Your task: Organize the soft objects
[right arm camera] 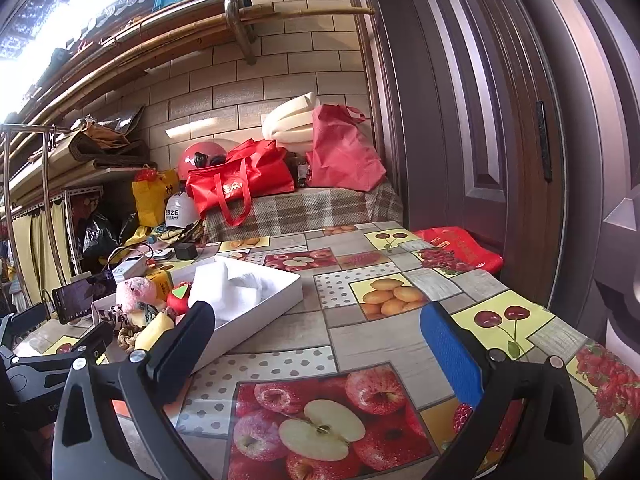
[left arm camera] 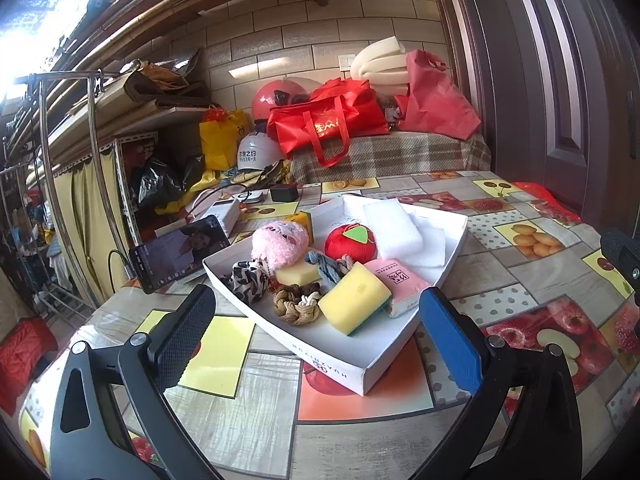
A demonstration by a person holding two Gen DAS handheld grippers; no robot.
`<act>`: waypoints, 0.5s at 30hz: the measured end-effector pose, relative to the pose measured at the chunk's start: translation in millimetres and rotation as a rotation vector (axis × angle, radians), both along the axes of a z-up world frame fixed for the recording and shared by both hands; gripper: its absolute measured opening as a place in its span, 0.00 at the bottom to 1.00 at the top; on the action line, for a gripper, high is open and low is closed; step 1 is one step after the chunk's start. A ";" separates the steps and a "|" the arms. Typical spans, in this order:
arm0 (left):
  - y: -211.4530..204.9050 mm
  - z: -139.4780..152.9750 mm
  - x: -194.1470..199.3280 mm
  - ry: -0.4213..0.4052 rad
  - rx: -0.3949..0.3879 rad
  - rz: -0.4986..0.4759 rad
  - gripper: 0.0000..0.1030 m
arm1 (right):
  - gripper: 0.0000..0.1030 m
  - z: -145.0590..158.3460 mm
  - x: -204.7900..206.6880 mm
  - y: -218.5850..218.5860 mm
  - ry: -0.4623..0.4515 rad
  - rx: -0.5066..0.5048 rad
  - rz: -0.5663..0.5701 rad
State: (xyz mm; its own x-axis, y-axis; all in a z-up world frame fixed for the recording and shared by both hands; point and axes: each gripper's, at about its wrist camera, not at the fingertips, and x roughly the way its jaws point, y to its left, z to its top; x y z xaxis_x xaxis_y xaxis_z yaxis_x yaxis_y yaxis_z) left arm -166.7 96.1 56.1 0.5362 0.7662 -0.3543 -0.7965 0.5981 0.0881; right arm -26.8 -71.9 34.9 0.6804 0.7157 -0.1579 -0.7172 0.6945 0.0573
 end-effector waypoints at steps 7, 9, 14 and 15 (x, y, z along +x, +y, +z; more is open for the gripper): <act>4.0 -1.9 4.4 0.011 -0.034 -0.013 1.00 | 1.00 -0.3 0.6 -0.5 0.017 0.014 0.001; 4.8 -2.2 4.9 0.011 -0.041 -0.015 1.00 | 1.00 -0.4 0.9 -0.7 0.021 0.017 0.000; 4.8 -2.5 5.0 0.012 -0.043 -0.016 1.00 | 1.00 -0.4 1.2 -0.9 0.020 0.016 0.000; 5.1 -2.9 5.2 0.015 -0.045 -0.017 1.00 | 1.00 -0.4 1.2 -1.0 0.020 0.016 0.000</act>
